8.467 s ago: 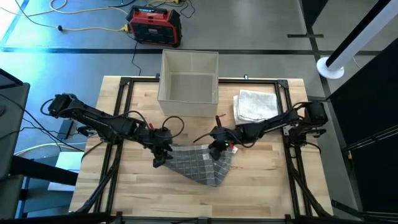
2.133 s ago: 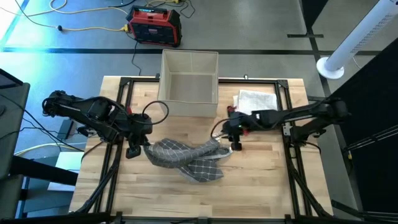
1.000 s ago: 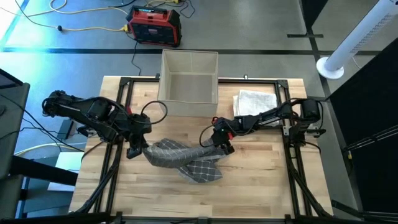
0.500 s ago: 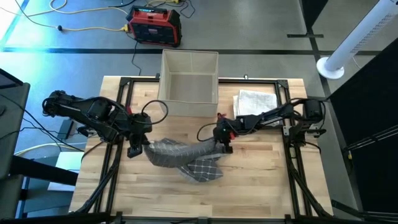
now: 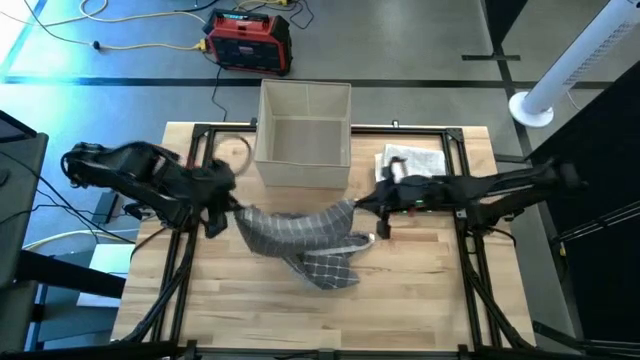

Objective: Fold towel
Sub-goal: Fold the gray patterned towel

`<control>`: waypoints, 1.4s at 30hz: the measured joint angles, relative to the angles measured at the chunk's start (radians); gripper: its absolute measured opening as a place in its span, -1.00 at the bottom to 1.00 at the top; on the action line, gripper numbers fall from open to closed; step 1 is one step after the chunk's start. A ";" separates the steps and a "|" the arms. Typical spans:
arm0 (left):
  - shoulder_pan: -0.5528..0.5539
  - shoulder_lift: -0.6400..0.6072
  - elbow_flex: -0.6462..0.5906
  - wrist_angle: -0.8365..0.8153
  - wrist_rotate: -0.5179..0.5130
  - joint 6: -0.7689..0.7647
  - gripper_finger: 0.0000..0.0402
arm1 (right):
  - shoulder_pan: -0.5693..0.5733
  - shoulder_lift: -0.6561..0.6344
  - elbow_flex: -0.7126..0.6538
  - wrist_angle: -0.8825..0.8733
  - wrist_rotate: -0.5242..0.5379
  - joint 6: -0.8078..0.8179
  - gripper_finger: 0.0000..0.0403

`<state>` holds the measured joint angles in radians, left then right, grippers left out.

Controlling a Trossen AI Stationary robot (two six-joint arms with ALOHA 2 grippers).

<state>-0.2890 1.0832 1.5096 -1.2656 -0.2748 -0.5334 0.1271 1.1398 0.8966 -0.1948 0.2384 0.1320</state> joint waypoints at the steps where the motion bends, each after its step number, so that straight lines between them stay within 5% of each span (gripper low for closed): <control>1: 0.000 -0.008 0.020 0.036 -0.036 0.050 -1.00 | 0.017 -0.014 0.034 -0.015 0.028 -0.003 -1.00; 9: 0.005 -0.068 0.087 0.473 -0.231 0.527 -1.00 | 0.079 -0.042 0.371 -0.066 0.160 -0.096 -1.00; 17: 0.016 -0.109 0.087 0.937 -0.235 0.894 -1.00 | 0.079 -0.035 0.665 -0.070 0.252 -0.339 -1.00; 23: 0.017 -0.149 0.087 1.002 -0.252 0.964 -1.00 | 0.078 -0.034 0.764 -0.075 0.315 -0.456 -1.00; 29: 0.016 -0.181 0.087 0.898 -0.243 0.836 -1.00 | 0.078 -0.034 0.764 -0.115 0.327 -0.404 -1.00; 34: 0.016 -0.159 0.088 0.907 -0.090 0.781 -1.00 | 0.081 -0.017 0.742 -0.088 0.133 -0.294 -1.00; 42: -0.005 -0.082 0.087 1.202 0.291 0.784 -1.00 | 0.177 0.013 0.742 0.203 -0.281 -0.293 -1.00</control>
<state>-0.2943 1.0016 1.5967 -0.0640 0.0167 0.2506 0.3037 1.1532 1.6382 0.0080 -0.0423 -0.1612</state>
